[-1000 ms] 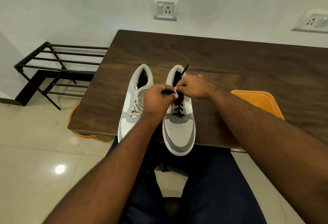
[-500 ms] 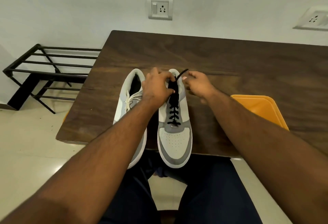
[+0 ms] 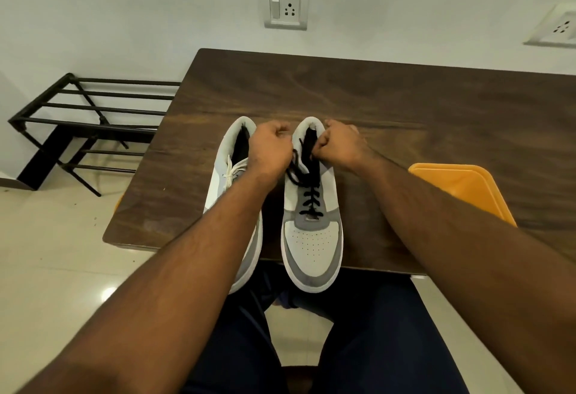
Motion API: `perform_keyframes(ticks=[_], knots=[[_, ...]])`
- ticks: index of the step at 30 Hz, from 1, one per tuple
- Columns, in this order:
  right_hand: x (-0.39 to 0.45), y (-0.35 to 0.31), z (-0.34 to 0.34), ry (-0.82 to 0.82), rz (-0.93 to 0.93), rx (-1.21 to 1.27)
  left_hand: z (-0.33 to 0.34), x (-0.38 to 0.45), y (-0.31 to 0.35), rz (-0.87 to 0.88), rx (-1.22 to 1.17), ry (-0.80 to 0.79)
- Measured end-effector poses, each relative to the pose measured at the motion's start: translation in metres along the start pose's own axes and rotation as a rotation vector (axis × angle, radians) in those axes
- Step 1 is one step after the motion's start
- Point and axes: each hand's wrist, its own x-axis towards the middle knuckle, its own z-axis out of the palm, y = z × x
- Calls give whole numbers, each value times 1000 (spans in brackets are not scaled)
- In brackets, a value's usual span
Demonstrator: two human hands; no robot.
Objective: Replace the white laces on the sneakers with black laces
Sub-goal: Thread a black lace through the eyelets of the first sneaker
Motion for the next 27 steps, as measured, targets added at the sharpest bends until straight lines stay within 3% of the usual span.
perform_keyframes(ticks=[3, 6, 9, 13, 18, 23, 25, 27], knots=[[-5, -8, -7, 131, -105, -37, 6, -14, -1, 50, -1, -48], [-11, -6, -18, 217, -222, 201, 11, -37, -5, 13, -199, 45], [-18, 6, -19, 205, -182, 280, 14, -60, -8, -78, -275, 117], [-33, 10, -12, 195, -193, 404, 15, -78, -12, -228, -375, 88], [-68, 4, 1, 120, -287, 449, 17, -95, -12, -229, -626, 242], [-91, 17, 13, 46, -425, 227, 5, -70, 20, -312, -862, 226], [-86, 14, 16, 157, -432, 170, 2, -58, 38, -338, -902, 161], [-83, 4, 15, 314, -429, 279, 4, -50, 51, -350, -890, 119]])
